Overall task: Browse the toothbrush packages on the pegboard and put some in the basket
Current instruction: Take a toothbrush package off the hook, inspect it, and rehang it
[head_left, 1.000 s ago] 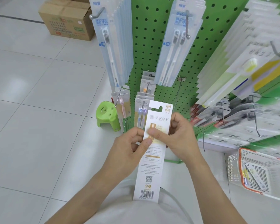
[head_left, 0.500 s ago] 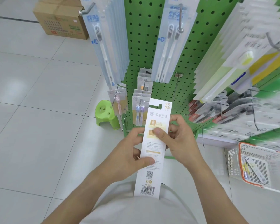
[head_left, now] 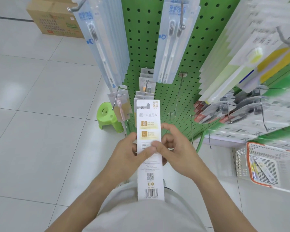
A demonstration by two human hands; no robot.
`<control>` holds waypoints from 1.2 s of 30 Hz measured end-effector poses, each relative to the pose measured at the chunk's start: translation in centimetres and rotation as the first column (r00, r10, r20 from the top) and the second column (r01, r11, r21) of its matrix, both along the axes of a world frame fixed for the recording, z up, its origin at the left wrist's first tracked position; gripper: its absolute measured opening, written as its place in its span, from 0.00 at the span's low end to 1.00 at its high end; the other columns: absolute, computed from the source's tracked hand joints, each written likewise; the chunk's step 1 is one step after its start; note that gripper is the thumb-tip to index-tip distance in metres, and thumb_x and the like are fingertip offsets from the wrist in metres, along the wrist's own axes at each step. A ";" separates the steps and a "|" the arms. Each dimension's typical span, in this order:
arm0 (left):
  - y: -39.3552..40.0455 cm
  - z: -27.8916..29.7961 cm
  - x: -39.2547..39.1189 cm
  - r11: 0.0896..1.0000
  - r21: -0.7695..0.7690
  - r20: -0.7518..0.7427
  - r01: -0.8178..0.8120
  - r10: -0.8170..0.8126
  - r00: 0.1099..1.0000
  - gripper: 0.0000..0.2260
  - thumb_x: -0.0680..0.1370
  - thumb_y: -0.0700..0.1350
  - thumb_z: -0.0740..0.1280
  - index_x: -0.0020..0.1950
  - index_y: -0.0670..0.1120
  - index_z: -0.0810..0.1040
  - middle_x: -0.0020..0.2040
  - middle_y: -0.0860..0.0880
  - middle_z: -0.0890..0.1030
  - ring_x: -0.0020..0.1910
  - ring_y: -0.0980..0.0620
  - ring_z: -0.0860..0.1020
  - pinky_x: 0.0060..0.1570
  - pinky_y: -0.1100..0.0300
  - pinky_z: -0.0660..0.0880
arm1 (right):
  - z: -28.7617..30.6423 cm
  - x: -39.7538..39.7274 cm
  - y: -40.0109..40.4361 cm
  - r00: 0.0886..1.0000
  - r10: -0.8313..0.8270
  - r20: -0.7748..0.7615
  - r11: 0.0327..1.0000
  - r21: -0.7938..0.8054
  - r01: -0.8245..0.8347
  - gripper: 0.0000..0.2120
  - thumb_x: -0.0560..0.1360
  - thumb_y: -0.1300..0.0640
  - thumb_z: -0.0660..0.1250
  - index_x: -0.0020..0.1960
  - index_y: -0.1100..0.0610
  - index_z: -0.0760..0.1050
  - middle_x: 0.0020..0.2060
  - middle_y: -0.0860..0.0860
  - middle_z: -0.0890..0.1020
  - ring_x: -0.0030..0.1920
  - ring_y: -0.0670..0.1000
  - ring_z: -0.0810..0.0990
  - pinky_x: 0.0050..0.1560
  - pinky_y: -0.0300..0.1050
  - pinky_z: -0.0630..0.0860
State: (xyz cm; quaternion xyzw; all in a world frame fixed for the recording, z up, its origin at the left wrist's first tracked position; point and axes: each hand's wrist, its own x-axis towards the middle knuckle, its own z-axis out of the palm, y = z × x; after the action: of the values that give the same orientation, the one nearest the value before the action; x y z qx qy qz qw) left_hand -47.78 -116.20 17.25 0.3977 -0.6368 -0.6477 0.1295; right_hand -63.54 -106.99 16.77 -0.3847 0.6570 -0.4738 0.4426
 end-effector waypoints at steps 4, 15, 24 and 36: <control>-0.8 0.0 -0.3 0.988 -0.125 0.042 -0.086 0.092 0.995 0.08 0.81 0.52 0.65 0.53 0.52 0.83 0.43 0.53 0.87 0.41 0.52 0.86 0.40 0.57 0.82 | -0.4 0.8 0.4 0.991 0.131 0.001 0.991 0.019 -0.131 0.24 0.79 0.58 0.70 0.70 0.38 0.68 0.43 0.47 0.81 0.42 0.52 0.81 0.37 0.45 0.80; -4.1 0.4 -1.7 0.927 -0.248 0.102 -0.281 0.313 0.944 0.18 0.77 0.56 0.71 0.36 0.43 0.77 0.26 0.55 0.80 0.23 0.59 0.75 0.25 0.69 0.68 | 1.0 2.7 0.6 0.938 0.341 -0.052 0.927 0.184 -0.327 0.52 0.62 0.57 0.85 0.72 0.30 0.57 0.50 0.45 0.80 0.35 0.50 0.83 0.38 0.48 0.80; -3.3 0.0 -1.3 0.911 -0.347 0.092 -0.224 0.271 0.958 0.07 0.80 0.55 0.67 0.56 0.55 0.75 0.44 0.58 0.83 0.39 0.62 0.82 0.37 0.70 0.74 | -0.2 4.7 0.4 0.995 0.097 0.022 0.989 0.110 -0.099 0.30 0.75 0.58 0.73 0.69 0.35 0.67 0.50 0.47 0.84 0.34 0.55 0.83 0.34 0.53 0.83; -2.1 0.2 -0.5 0.947 -0.153 -0.087 -0.284 0.273 0.958 0.08 0.79 0.49 0.65 0.49 0.48 0.82 0.38 0.43 0.85 0.40 0.39 0.83 0.44 0.41 0.80 | -1.6 4.2 0.1 0.892 0.085 -0.444 0.992 -0.043 -0.116 0.38 0.71 0.53 0.77 0.74 0.39 0.62 0.70 0.38 0.61 0.68 0.37 0.68 0.61 0.26 0.68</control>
State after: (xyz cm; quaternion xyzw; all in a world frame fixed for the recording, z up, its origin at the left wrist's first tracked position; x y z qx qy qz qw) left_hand -48.29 -118.26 17.48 0.4503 -0.6210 -0.5808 0.2727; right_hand -59.31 -106.91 15.13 -0.5303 0.7030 -0.3729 0.2925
